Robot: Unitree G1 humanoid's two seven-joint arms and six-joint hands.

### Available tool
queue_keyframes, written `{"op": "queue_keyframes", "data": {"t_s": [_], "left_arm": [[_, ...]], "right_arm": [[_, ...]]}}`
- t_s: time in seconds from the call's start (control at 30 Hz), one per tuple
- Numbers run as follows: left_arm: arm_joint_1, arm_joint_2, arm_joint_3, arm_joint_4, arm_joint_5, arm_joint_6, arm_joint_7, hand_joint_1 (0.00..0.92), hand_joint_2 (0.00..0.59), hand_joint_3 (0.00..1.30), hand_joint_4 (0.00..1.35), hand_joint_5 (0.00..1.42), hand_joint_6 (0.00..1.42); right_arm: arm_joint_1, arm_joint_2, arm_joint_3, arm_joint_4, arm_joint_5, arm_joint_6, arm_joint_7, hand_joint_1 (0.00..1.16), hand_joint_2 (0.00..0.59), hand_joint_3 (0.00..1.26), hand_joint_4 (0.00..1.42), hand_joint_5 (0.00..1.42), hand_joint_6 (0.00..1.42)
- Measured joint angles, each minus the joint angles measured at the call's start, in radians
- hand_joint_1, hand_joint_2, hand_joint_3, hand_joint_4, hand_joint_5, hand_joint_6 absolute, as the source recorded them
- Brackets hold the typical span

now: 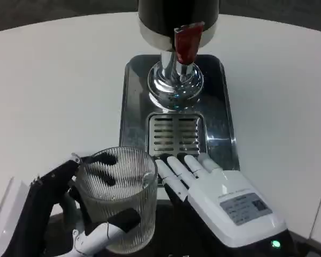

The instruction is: Grasp the cup under the faucet to collect the drink, then remove the cup.

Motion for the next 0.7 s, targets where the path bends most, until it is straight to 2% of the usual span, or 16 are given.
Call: {"op": "queue_keyframes", "data": {"t_s": [0.43, 0.7], "left_arm": [[-0.053, -0.001, -0.015, 0.042, 0.000, 0.000, 0.000, 0.557, 0.196, 1.00, 1.13, 0.99, 1.25], [-0.161, -0.006, -0.033, 0.121, 0.028, 0.000, 0.009, 0.556, 0.196, 1.00, 1.13, 0.99, 1.25]], "right_arm": [[0.026, 0.012, -0.009, -0.009, -0.020, 0.002, 0.017, 0.70, 0.315, 0.00, 0.00, 0.00, 0.00], [0.097, 0.025, -0.059, -0.061, -0.044, 0.014, 0.018, 0.70, 0.316, 0.00, 0.00, 0.00, 0.00]]}}
